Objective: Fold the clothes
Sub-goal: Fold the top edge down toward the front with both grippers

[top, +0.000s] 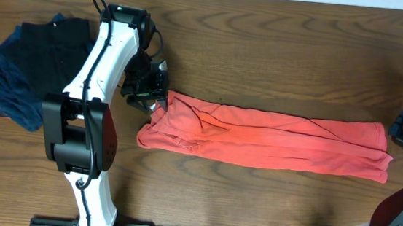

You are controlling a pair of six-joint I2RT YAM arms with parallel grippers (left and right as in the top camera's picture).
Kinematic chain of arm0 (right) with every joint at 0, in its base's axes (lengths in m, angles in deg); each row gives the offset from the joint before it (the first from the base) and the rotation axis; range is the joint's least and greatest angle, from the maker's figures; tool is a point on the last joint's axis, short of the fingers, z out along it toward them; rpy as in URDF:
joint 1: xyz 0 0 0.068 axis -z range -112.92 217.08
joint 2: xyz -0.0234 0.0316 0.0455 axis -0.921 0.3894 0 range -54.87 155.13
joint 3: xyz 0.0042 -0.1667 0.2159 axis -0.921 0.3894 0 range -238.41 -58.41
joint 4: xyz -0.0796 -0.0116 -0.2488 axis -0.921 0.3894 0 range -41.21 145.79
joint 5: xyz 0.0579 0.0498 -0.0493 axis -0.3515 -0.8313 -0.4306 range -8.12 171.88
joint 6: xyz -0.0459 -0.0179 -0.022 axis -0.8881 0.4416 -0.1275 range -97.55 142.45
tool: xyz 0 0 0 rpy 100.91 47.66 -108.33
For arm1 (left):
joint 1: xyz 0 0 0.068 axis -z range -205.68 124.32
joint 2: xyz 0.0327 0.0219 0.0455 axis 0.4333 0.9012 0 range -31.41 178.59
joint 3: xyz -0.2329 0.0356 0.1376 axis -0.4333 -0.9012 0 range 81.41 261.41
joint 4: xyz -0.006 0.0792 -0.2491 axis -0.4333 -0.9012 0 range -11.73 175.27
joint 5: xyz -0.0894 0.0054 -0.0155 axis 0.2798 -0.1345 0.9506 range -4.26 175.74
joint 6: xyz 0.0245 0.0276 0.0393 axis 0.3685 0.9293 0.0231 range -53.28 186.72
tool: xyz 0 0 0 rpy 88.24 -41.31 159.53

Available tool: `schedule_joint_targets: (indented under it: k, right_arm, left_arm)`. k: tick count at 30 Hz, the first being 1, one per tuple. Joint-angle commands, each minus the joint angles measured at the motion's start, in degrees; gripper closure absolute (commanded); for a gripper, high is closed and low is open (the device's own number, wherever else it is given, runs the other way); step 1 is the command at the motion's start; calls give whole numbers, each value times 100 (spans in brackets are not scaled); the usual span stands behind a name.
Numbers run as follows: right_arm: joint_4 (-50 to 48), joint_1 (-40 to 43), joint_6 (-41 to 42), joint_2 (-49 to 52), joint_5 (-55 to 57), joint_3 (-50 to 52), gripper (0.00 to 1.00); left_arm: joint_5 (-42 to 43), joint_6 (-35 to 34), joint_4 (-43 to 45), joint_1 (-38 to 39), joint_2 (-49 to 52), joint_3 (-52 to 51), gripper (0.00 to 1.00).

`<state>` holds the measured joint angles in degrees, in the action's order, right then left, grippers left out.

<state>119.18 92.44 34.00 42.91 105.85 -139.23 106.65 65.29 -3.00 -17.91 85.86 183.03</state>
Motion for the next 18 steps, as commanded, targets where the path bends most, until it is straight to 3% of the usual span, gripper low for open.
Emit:
schedule_joint_targets:
  k: [1,9,18]
  right_arm:
    - [39,50,4,-26,-389,7,80]
    - [13,50,-610,-26,-1808,92,70]
    - [-433,50,-605,-26,-1845,861,67]
  left_arm:
    - [-168,31,20,-9,-146,-2,48]
    - [160,28,730,177,-581,-4,48]
    - [-168,-236,1921,866,-566,-1003,48]
